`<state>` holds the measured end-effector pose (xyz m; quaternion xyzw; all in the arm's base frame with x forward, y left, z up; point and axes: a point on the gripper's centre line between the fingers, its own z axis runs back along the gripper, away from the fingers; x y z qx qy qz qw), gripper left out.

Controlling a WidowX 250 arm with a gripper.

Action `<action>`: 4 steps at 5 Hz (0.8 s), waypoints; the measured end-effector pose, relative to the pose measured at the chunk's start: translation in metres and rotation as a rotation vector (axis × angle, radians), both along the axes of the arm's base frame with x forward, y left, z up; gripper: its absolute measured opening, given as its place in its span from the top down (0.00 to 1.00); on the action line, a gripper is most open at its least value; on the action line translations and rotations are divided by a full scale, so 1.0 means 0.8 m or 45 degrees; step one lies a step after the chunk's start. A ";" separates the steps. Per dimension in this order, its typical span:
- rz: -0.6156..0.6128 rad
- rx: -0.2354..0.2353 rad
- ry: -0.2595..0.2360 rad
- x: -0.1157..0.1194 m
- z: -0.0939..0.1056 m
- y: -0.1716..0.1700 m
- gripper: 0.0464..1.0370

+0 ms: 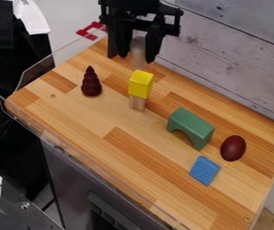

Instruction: Moving grey coloured items onto yellow blocks

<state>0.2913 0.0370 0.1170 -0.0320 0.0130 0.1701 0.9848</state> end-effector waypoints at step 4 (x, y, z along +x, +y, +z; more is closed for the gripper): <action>-0.013 -0.025 0.125 0.018 -0.034 0.004 0.52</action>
